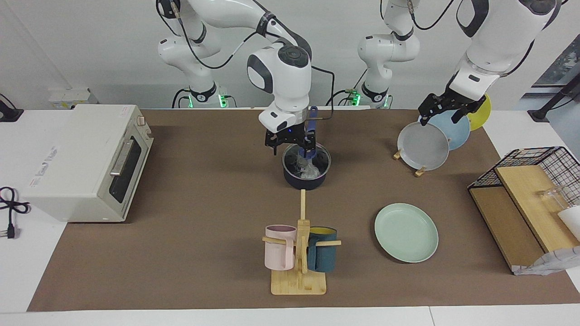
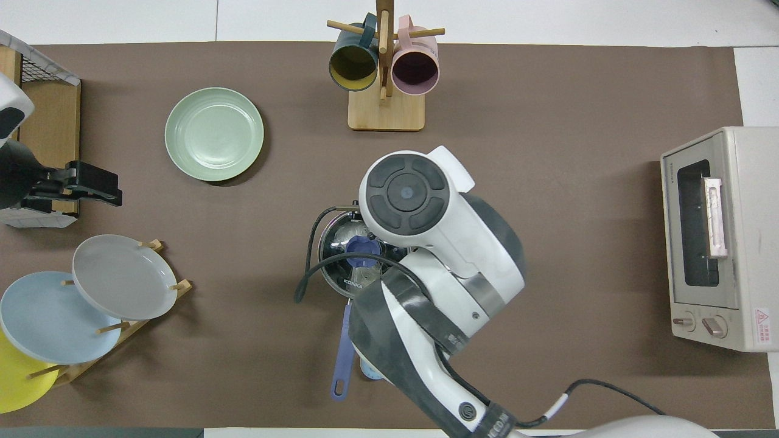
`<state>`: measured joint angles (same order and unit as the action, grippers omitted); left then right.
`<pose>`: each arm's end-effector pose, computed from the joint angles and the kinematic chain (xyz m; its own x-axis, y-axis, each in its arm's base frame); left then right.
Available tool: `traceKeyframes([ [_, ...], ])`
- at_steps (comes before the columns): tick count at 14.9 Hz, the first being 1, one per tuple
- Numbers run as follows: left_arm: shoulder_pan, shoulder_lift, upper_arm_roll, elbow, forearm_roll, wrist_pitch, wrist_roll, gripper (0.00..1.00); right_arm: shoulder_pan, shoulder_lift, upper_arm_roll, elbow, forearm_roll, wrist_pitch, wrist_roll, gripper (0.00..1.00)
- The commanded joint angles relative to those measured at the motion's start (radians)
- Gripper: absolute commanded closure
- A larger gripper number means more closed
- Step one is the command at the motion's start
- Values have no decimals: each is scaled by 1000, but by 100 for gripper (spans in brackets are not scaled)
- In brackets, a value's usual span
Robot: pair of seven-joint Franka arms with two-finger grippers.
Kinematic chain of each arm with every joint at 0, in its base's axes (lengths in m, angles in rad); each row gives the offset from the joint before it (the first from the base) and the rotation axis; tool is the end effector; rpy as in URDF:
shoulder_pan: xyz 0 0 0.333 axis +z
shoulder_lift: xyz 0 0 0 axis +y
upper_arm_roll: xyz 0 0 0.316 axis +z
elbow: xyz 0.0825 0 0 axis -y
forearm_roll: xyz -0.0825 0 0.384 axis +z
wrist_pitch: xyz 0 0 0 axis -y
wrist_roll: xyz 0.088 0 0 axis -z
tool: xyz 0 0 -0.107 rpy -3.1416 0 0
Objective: Transfer vermicelli from plate to pot
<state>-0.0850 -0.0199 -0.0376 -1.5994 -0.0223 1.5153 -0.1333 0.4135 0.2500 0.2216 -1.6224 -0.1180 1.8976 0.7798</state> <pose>0.5375 -0.0689 0.6173 0.9977 0.0098 -0.0665 0.0106 -0.9999 0.0128 0.5270 0.3622 0.4823 0.9914 -0.1150 0.0631 -0.1164 -0.9930 0.0198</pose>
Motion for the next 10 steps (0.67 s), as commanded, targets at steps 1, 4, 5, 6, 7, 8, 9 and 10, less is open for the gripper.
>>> traceKeyframes([
  [1, 13, -18, -7, -17, 18, 8, 12, 0, -76, -93, 8, -16, 0, -99, -115, 0],
  [4, 13, -18, -7, -17, 18, 6, 12, 0, -192, -188, 8, -16, 3, -237, -274, 0],
  [5, 13, -18, -7, -17, 18, 6, 11, 0, -237, -214, 8, -14, 9, -286, -333, 0],
  [6, 13, -18, -7, -17, 18, 6, 9, 0, -278, -239, 2, -1, 47, -337, -379, 0],
  [7, 13, -18, -7, -17, 18, 5, 11, 0, -292, -259, -22, 34, 54, -380, -440, 0],
  [8, 13, -18, -7, -17, 18, 3, 11, 0, -289, -276, -69, 45, 54, -417, -508, 0],
  [9, 13, -20, -7, -17, 18, 3, 11, 0, -288, -300, -106, 41, 58, -445, -564, 0],
  [10, 13, -18, -7, -17, 18, 2, 11, 0, -286, -317, -126, 32, 60, -466, -601, 0],
])
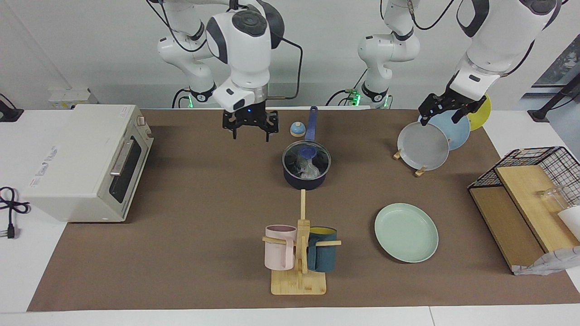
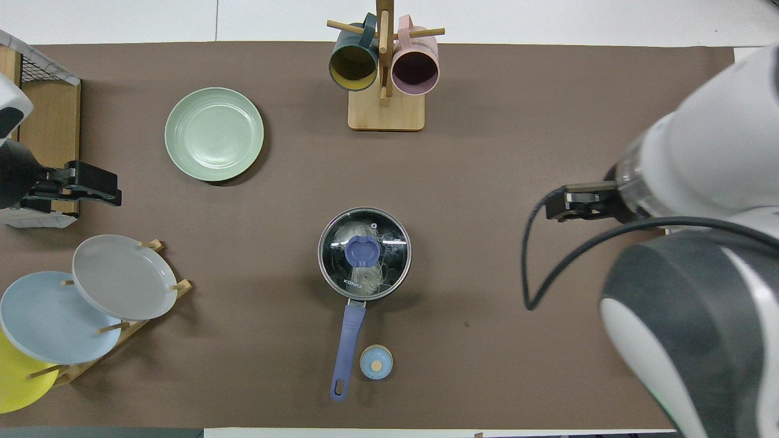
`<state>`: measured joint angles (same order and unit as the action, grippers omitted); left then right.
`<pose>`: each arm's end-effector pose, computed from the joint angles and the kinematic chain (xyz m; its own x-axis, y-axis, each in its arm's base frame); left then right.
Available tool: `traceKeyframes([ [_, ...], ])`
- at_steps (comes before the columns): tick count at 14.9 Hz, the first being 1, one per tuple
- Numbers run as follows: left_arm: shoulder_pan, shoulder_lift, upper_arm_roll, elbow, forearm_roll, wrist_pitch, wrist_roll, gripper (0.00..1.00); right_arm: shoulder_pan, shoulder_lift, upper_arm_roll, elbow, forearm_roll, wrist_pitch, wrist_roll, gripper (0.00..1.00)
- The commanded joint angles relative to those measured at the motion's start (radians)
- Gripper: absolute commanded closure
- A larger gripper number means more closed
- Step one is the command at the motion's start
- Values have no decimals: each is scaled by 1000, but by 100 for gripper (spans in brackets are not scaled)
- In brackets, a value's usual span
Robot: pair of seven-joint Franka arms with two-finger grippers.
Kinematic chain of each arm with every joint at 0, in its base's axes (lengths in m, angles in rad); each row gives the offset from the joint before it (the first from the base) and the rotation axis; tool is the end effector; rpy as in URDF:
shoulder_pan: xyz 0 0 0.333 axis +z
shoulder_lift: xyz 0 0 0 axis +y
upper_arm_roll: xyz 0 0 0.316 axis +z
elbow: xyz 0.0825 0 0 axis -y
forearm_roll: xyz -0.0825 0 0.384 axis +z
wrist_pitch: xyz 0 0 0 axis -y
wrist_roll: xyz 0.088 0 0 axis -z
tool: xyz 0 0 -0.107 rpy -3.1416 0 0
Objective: Transfer vermicelli from plate to pot
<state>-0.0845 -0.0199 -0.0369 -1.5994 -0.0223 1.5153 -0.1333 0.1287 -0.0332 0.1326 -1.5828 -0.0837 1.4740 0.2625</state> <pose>0.5375 -0.0683 0.6173 0.9977 0.0110 -0.0665 0.0118 -0.9998 0.0129 0.5179 0.1298 0.6291 0.9987 -0.0090 -0.0500 -0.0037 -0.9945 0.1045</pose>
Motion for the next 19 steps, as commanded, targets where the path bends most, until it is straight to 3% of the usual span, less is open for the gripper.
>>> traceKeyframes([
  [1, 12, -18, -8, -17, 18, 2, 11, 0, -14, -40, -54, -12, 25, -58, -107, 0],
  [6, 12, -18, -8, -17, 18, 2, 9, 0, -69, 27, -103, 24, 29, -41, -149, 0],
  [16, 12, -18, -8, -17, 18, 2, 9, 0, -129, 16, -77, 30, 33, -55, -189, 0],
  [19, 12, -18, -8, -17, 18, 2, 9, 0, -187, 15, -61, 30, 68, -58, -195, 0],
])
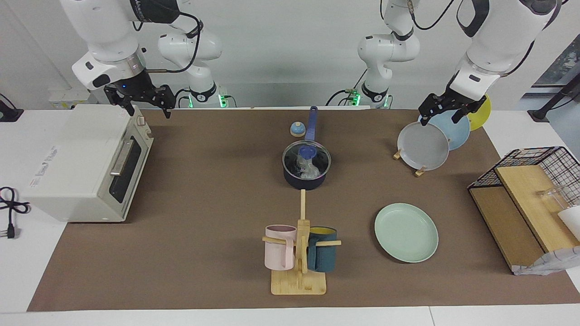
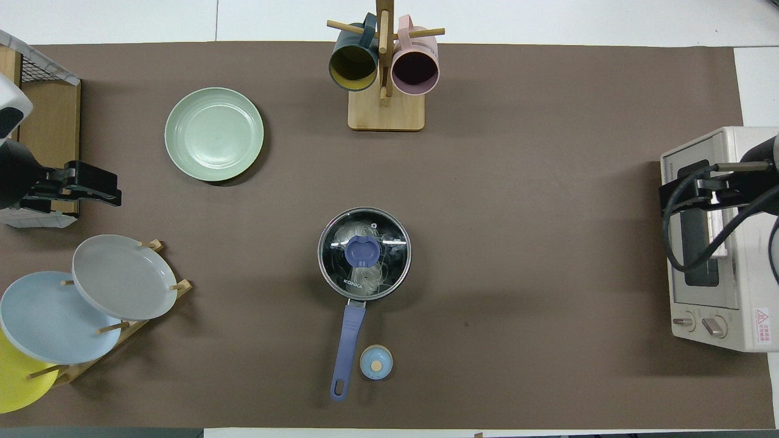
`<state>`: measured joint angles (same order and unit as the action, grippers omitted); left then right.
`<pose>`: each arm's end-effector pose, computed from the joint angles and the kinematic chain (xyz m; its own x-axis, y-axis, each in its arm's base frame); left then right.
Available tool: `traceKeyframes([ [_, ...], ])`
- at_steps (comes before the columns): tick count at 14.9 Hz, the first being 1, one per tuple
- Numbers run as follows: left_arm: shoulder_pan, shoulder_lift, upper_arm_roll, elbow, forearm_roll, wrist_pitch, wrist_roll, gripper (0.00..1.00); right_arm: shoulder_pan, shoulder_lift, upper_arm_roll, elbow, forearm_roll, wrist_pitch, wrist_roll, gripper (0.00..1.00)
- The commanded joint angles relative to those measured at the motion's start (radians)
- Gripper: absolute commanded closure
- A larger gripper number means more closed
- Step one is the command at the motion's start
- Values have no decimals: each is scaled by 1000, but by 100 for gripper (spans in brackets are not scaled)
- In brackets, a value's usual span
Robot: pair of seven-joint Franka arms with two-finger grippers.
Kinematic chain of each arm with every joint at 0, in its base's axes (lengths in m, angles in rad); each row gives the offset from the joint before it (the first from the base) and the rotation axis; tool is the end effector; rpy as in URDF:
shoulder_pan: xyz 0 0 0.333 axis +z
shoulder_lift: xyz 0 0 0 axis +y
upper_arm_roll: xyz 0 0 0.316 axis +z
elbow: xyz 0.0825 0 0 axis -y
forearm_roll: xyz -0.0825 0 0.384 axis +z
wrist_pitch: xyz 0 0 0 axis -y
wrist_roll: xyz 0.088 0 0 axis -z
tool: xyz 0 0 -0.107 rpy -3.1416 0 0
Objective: Transfer vermicelli from plate to pot
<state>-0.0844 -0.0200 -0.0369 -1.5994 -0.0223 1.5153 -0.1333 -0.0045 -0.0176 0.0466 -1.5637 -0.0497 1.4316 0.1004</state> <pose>0.5375 -0.0682 0.6174 0.9977 0.0111 -0.0664 0.0119 -0.9998 0.0129 0.5337 0.0168 0.6261 0.9919 -0.0654 -0.1085 -0.0589 -0.9964 0.0617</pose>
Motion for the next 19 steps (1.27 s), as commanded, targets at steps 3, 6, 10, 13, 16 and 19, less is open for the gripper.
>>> traceKeyframes([
  [3, 12, -18, -8, -17, 18, 2, 9, 0, -9, 1, -7, 13, 28, -22, -33, 0],
  [6, 12, -18, -8, -17, 18, 0, 11, 0, -9, -2, -14, 14, 36, -36, -39, 0],
  [10, 12, -20, -8, -17, 18, -1, 9, 0, -8, -4, -28, 28, 36, -36, -67, 0],
  [13, 12, -18, -8, -17, 18, 0, 11, 0, -6, 1, -28, 10, 34, -36, -68, 0],
  [16, 12, -18, -8, -17, 18, 0, 9, 0, -8, 2, -21, 21, 36, -36, -68, 0],
  [19, 12, -20, -8, -17, 18, 0, 9, 0, -8, 4, -17, 22, 34, -31, -68, 0],
])
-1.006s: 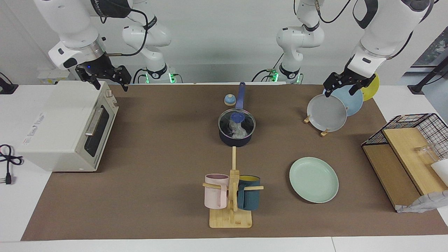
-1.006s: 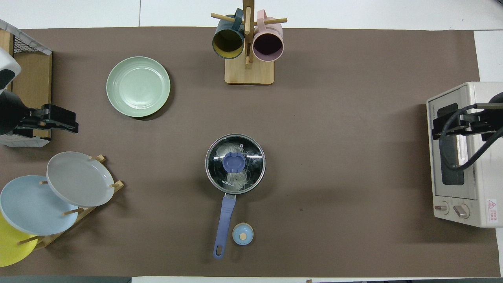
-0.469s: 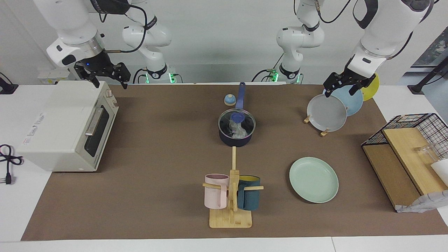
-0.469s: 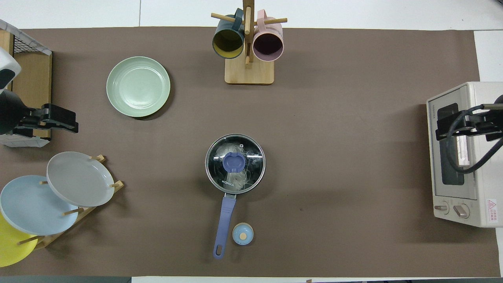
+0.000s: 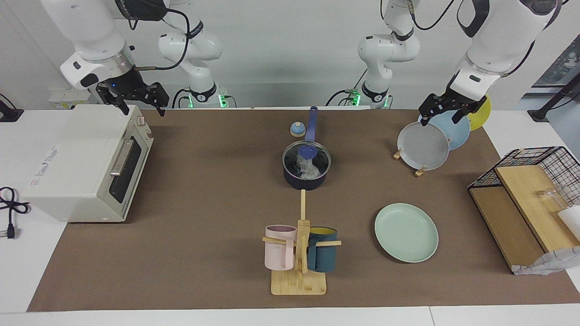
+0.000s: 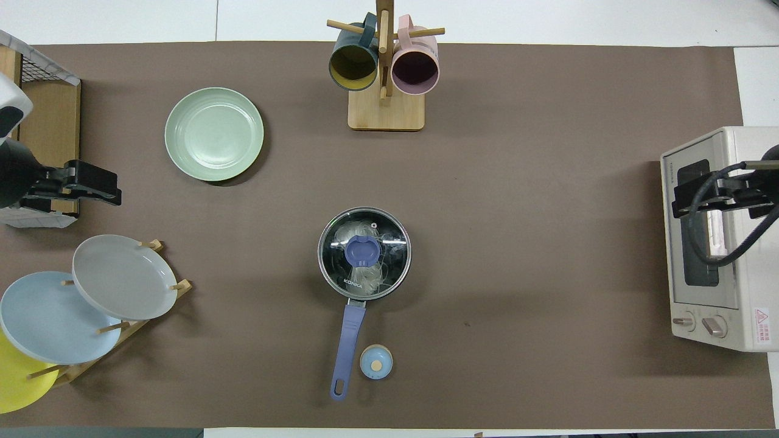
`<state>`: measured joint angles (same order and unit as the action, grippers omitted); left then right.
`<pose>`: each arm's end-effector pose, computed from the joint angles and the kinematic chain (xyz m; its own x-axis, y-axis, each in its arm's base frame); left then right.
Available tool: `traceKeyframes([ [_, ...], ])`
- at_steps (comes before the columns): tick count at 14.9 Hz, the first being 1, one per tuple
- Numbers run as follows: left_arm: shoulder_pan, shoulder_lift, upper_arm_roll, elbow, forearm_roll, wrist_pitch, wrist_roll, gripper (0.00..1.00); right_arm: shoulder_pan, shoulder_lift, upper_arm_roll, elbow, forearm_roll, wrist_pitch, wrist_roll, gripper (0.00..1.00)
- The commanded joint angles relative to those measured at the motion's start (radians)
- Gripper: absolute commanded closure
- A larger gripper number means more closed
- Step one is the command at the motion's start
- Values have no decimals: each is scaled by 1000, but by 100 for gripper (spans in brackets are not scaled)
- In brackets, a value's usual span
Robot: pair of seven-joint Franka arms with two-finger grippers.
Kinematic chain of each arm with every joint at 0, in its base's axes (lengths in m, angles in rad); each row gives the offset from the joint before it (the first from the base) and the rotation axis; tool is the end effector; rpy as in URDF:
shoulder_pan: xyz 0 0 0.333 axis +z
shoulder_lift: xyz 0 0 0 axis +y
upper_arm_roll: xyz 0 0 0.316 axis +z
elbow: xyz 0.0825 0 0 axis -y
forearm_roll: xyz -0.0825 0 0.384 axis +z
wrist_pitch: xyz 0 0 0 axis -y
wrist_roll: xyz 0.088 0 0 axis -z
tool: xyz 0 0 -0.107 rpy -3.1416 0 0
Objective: Transfer vermicelli from plate to pot
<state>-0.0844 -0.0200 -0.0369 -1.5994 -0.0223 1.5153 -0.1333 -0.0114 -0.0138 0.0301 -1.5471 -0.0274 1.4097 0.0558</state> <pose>0.5375 -0.0682 0.6174 0.9977 0.0111 -0.0664 0.0119 -0.9998 0.0129 0.5329 0.0068 0.6300 0.9917 -0.0417 -0.1215 -0.0377 -0.9987 0.0346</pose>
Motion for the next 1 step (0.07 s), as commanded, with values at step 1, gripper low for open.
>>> traceKeyframes([
  [1, 12, -18, -8, -17, 18, 0, 9, 0, 1, 0, 1, 4, 11, -9, -24, 0],
])
